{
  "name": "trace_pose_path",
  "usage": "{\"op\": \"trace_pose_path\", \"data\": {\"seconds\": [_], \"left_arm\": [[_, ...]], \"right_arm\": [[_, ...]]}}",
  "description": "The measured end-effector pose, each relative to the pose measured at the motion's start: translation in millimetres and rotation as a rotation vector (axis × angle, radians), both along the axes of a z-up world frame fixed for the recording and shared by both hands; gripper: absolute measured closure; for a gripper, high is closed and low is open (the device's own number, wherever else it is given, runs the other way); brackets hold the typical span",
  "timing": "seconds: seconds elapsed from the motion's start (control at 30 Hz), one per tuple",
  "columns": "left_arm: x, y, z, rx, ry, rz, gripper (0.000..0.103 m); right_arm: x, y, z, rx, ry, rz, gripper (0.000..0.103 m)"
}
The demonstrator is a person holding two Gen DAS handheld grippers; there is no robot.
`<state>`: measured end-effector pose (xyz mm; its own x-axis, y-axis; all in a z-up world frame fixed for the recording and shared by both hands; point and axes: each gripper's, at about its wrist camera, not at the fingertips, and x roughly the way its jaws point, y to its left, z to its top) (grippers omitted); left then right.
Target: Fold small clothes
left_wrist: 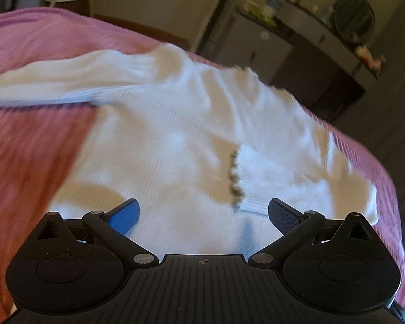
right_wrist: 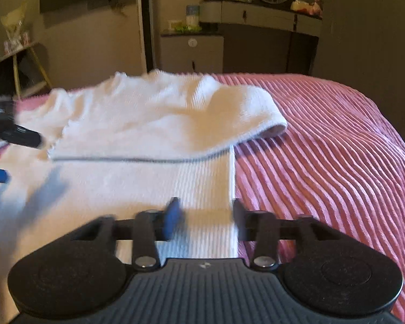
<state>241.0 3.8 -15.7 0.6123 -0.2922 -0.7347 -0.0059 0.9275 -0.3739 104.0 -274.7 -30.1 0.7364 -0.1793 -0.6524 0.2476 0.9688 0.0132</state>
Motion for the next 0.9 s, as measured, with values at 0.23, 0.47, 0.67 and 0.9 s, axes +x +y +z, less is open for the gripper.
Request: {"op": "trace_pose_path", "data": {"seconds": [0.23, 0.47, 0.67, 0.9], "left_arm": [[33.9, -36.0, 0.0, 0.029, 0.027, -0.100, 0.034], [52.9, -40.9, -6.0, -0.003, 0.081, -0.094, 0.072], [49.7, -35.2, 22.2, 0.078, -0.001, -0.119, 0.097], [49.4, -10.1, 58.5, 0.162, -0.177, -0.075, 0.097]], "right_arm": [[-3.2, -7.2, -12.1, -0.066, -0.042, 0.027, 0.052], [-2.9, -10.5, -8.9, -0.038, -0.101, 0.036, 0.052], [-3.2, -5.9, -6.6, -0.053, -0.122, 0.029, 0.052], [1.0, 2.9, -11.3, -0.060, -0.104, 0.036, 0.052]]}}
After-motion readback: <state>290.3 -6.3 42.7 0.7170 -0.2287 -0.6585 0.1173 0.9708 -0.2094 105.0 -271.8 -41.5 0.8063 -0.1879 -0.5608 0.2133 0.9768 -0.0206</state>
